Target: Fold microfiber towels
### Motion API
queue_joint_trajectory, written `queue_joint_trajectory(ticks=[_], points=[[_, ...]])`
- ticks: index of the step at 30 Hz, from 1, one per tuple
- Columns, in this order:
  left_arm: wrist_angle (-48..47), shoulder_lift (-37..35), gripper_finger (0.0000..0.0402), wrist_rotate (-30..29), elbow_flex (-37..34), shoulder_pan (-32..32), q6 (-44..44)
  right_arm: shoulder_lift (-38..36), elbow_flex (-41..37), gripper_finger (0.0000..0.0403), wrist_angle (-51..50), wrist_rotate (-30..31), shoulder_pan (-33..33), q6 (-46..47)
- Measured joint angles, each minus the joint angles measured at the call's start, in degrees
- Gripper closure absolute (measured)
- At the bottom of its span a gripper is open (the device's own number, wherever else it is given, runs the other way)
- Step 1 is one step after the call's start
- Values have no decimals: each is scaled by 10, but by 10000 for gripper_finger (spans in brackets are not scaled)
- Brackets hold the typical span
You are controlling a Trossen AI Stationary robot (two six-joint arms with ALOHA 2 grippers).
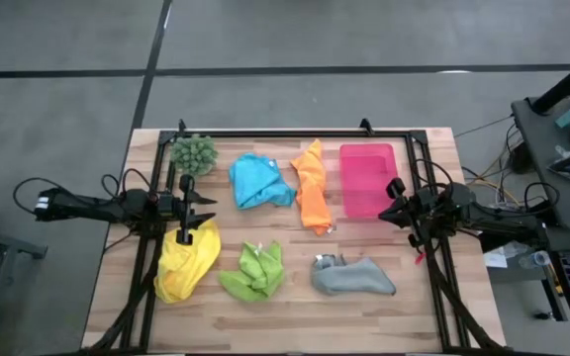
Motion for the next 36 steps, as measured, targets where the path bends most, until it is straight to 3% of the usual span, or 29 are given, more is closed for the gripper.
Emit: queue_joint_trajectory(ticks=[6, 10, 13, 16, 29, 32, 36], points=[[0, 0, 269, 0, 0, 0, 0, 0, 0, 394, 0, 0, 0, 22], [0, 0, 269, 0, 0, 0, 0, 0, 0, 394, 0, 18, 0, 249], [0, 0, 269, 0, 0, 0, 0, 0, 0, 394, 0, 68, 0, 328], [0, 0, 269, 0, 0, 0, 0, 0, 0, 394, 0, 96, 0, 327], [6, 0, 269, 0, 0, 0, -1, 0, 0, 394, 0, 95, 0, 324], [4, 0, 269, 1, 0, 0, -69, 0, 0, 394, 0, 95, 0, 304], [8, 0, 269, 1, 0, 0, -144, 0, 0, 394, 0, 95, 0, 208]])
